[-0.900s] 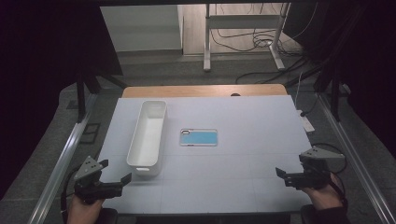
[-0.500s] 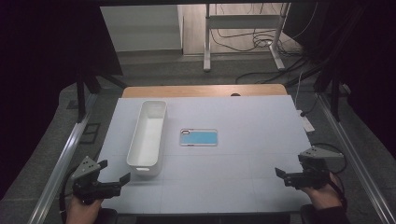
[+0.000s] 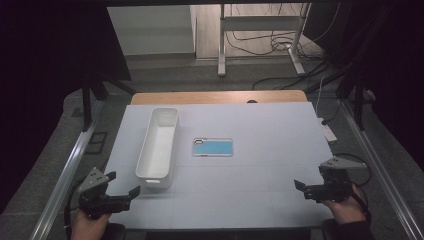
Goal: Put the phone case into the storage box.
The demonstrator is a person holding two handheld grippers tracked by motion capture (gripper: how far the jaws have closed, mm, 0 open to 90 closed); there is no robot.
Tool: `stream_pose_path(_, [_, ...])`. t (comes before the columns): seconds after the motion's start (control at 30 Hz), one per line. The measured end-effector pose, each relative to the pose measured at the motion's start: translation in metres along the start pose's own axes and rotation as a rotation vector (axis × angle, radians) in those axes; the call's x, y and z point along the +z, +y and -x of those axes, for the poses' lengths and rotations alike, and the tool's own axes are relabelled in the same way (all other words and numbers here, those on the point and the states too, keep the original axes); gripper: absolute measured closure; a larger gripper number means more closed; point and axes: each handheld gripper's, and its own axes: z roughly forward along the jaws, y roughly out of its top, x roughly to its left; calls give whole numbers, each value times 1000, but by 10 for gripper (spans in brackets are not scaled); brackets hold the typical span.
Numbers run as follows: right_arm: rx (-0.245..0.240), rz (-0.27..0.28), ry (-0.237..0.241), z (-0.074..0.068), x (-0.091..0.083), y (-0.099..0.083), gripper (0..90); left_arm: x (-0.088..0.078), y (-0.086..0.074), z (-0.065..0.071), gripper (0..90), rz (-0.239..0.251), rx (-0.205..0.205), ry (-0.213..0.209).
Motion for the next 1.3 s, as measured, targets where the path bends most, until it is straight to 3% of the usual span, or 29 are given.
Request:
stream_pose_path(0.57, [-39,-11,52,-4,8,6,0,0,0,0,16,-5,1,4])
stream_pose_path(1.3, [-64,11,78,-6,21,25,0,1,1,0,17,-13,1,3])
